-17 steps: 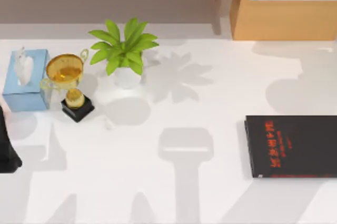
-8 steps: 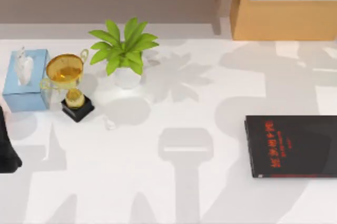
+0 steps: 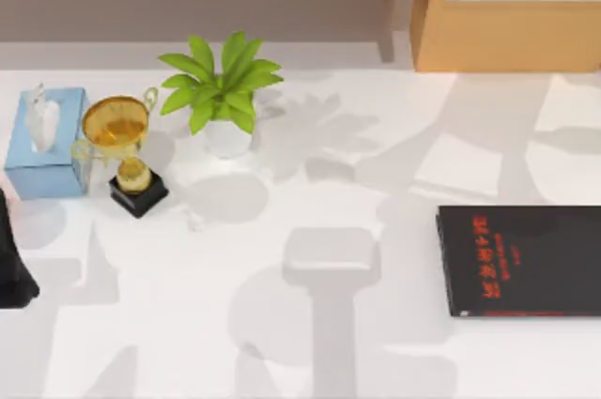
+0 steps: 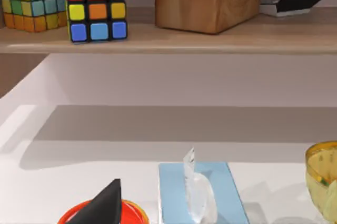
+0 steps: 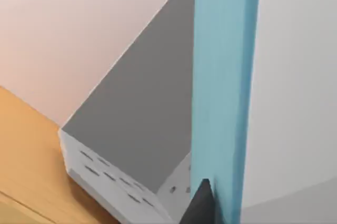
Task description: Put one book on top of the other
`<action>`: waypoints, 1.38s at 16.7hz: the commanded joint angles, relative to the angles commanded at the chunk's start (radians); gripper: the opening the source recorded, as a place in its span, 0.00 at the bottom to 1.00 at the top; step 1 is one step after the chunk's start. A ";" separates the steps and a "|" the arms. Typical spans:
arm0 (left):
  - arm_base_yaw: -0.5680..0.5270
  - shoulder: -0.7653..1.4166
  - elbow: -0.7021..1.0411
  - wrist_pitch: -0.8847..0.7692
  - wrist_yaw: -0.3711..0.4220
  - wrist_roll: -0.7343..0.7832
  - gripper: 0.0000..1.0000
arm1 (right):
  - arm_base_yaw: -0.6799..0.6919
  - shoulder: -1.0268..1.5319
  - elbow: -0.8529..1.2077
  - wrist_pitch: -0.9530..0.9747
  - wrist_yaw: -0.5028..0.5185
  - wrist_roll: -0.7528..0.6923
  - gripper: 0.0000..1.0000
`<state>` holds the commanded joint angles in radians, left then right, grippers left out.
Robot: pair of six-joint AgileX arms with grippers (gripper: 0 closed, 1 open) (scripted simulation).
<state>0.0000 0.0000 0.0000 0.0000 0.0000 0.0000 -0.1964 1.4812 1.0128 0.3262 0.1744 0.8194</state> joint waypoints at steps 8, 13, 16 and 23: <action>0.000 0.000 0.000 0.000 0.000 0.000 1.00 | 0.659 -0.268 -0.575 -0.012 0.303 0.901 0.00; 0.000 0.000 0.000 0.000 0.000 0.000 1.00 | 0.897 -0.361 -0.803 -0.073 0.444 1.159 0.00; 0.000 0.000 0.000 0.000 0.000 0.000 1.00 | 0.925 -0.379 -0.831 -0.081 0.464 1.189 0.00; 0.000 0.000 0.000 0.000 0.000 0.000 1.00 | 0.912 -0.358 -0.828 -0.058 0.455 1.182 0.00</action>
<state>0.0000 0.0000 0.0000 0.0000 0.0000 0.0000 0.7159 1.1232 0.1847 0.2680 0.6298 2.0010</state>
